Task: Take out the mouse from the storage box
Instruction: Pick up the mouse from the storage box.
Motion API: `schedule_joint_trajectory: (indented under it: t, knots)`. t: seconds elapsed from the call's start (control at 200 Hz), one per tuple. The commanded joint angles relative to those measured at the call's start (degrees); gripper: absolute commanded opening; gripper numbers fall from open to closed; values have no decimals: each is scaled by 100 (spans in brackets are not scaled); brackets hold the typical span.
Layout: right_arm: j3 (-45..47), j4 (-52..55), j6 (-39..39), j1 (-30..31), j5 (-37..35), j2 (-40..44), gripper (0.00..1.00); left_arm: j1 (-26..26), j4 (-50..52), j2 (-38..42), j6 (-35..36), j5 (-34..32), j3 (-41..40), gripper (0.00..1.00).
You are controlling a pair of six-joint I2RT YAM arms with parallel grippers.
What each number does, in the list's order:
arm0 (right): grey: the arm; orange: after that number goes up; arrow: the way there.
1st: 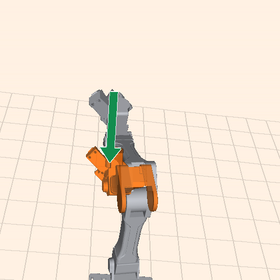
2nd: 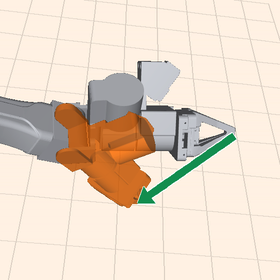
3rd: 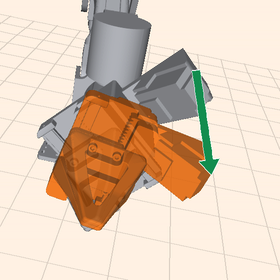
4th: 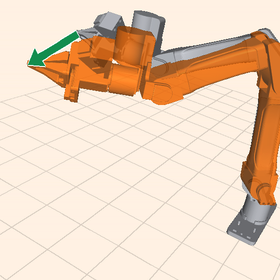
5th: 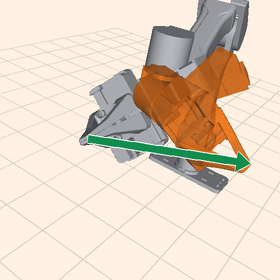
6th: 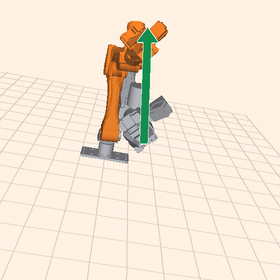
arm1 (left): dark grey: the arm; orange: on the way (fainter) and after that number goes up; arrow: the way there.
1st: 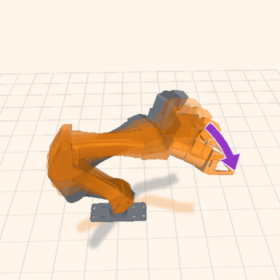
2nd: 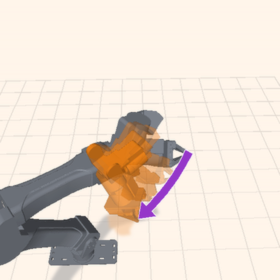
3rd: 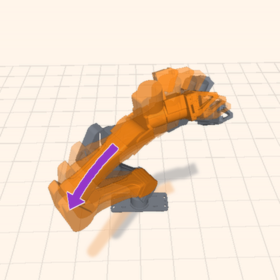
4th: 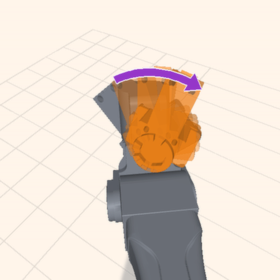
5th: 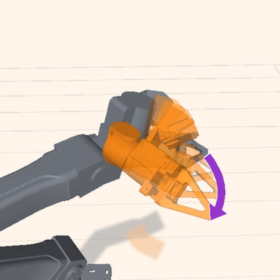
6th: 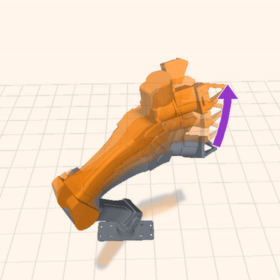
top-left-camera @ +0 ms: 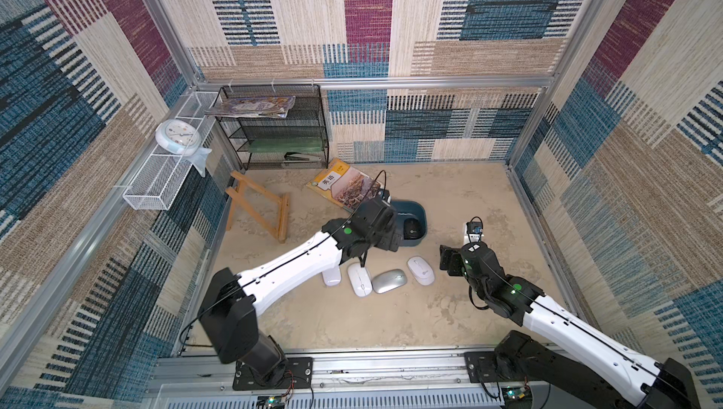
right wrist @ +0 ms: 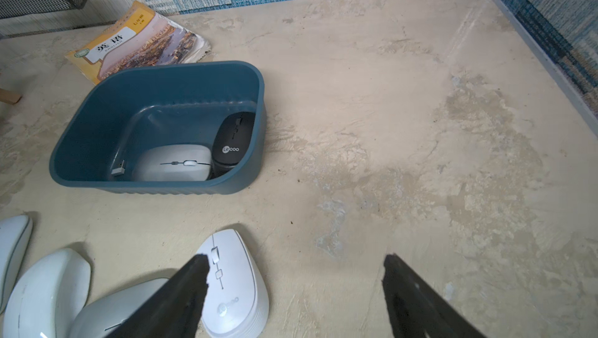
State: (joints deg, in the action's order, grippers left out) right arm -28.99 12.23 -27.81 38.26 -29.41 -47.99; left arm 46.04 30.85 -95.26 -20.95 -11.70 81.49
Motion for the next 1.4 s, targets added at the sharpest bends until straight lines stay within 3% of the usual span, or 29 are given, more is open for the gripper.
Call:
schedule_joint_trajectory:
  t: [0.0, 0.205, 0.486, 0.816, 1.097, 1.392]
  knots:
    - [209, -263, -18, -2, -196, 126, 88, -53, 1084, -895, -279, 645, 1039, 97]
    - [640, -445, -155, -16, -117, 408, 91, -51, 1723, -2207, -774, 983, 2477, 92]
    - [1008, -707, -201, -31, -55, 694, 93, -129, 2085, -3222, -1138, 1060, 3602, 86]
    - [1054, -827, -163, -39, -50, 662, 93, -174, 2172, -3972, -1322, 1388, 4358, 81]
    - [1071, -871, -162, -42, -52, 655, 93, -201, 2276, -4362, -1390, 1270, 4724, 73]
    - [1079, -912, -153, -37, -56, 616, 93, -254, 2272, -4699, -1423, 1427, 5011, 72]
